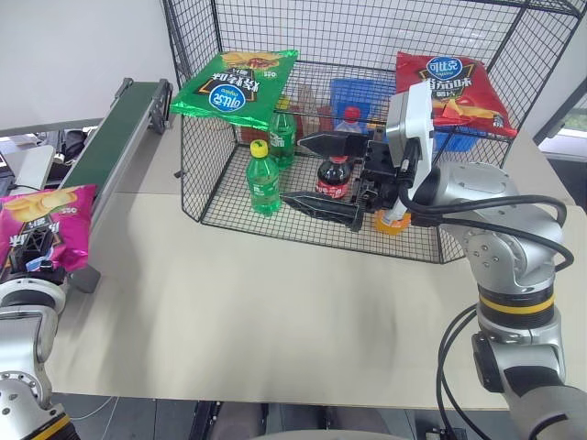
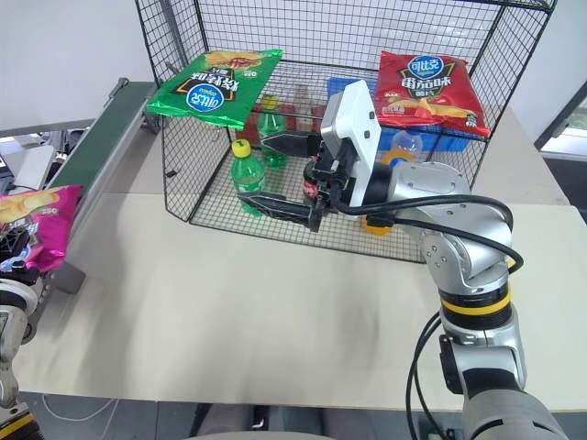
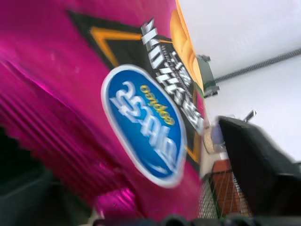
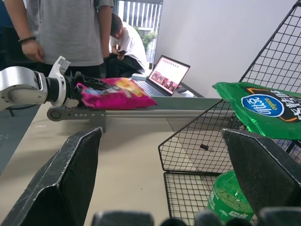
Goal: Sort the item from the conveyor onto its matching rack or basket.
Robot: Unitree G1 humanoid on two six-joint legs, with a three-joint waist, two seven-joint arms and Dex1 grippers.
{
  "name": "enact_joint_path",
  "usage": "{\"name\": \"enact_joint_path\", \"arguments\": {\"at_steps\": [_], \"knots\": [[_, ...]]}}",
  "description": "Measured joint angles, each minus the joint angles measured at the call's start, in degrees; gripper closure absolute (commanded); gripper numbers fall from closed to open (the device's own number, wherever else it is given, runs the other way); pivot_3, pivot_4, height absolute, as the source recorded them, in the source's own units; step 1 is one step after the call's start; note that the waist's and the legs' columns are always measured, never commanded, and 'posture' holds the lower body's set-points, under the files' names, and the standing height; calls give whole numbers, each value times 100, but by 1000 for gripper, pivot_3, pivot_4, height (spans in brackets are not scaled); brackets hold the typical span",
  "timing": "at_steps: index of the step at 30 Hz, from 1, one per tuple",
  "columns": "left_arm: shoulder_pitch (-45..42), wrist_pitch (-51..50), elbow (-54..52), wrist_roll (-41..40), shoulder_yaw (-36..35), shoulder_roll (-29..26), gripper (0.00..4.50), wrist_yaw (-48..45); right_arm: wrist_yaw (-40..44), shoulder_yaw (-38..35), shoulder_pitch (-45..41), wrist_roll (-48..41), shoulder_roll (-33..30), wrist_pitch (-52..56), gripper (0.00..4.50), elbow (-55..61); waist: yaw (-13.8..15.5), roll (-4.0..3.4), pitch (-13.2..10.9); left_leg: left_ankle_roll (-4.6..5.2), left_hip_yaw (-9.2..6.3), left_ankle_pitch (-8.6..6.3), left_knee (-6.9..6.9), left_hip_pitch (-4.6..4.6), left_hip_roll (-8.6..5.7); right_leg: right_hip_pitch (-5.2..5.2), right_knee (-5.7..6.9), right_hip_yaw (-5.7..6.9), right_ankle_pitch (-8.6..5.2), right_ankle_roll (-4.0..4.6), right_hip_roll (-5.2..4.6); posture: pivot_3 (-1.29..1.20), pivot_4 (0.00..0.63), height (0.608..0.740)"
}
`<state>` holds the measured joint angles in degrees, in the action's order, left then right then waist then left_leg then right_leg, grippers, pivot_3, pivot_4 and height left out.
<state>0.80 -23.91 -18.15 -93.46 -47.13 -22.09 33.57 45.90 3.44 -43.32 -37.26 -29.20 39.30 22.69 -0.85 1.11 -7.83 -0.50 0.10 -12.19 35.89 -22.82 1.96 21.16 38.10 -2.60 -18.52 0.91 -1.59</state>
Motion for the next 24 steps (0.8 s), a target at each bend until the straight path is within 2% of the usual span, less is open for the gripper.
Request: {"name": "enact_joint_path", "arguments": {"at_steps": [4,11,15,20,24], "knots": [[9,38,0,-29,-1,0,4429,-2,-17,0,0,-2,0,9,0,15,2,0,0,0,0,0,0,0,0,0,0,0,0,0,0,0,150,740],[-44,140,-58,-149,6,-26,4491,-42,-30,0,0,1,0,9,0,15,1,1,-1,0,0,0,0,-1,0,0,-1,0,0,0,1,0,150,740],[-131,79,-477,-478,174,-272,4491,-185,-50,-7,0,9,-7,8,0,14,6,3,-2,-1,-2,0,0,-2,-1,0,-2,-1,0,0,0,0,150,740],[-287,-204,-1255,-1291,718,-734,4491,-439,-130,-167,54,19,-141,8,0,16,10,3,-2,-1,-1,0,-1,-2,-3,-2,-3,-1,0,0,0,0,150,740],[-452,-253,-1716,-1752,1256,-887,4491,-506,-261,-230,159,55,-193,8,0,19,-10,3,-2,-4,2,2,-2,1,0,-2,-3,-3,0,0,8,0,150,740]]}}
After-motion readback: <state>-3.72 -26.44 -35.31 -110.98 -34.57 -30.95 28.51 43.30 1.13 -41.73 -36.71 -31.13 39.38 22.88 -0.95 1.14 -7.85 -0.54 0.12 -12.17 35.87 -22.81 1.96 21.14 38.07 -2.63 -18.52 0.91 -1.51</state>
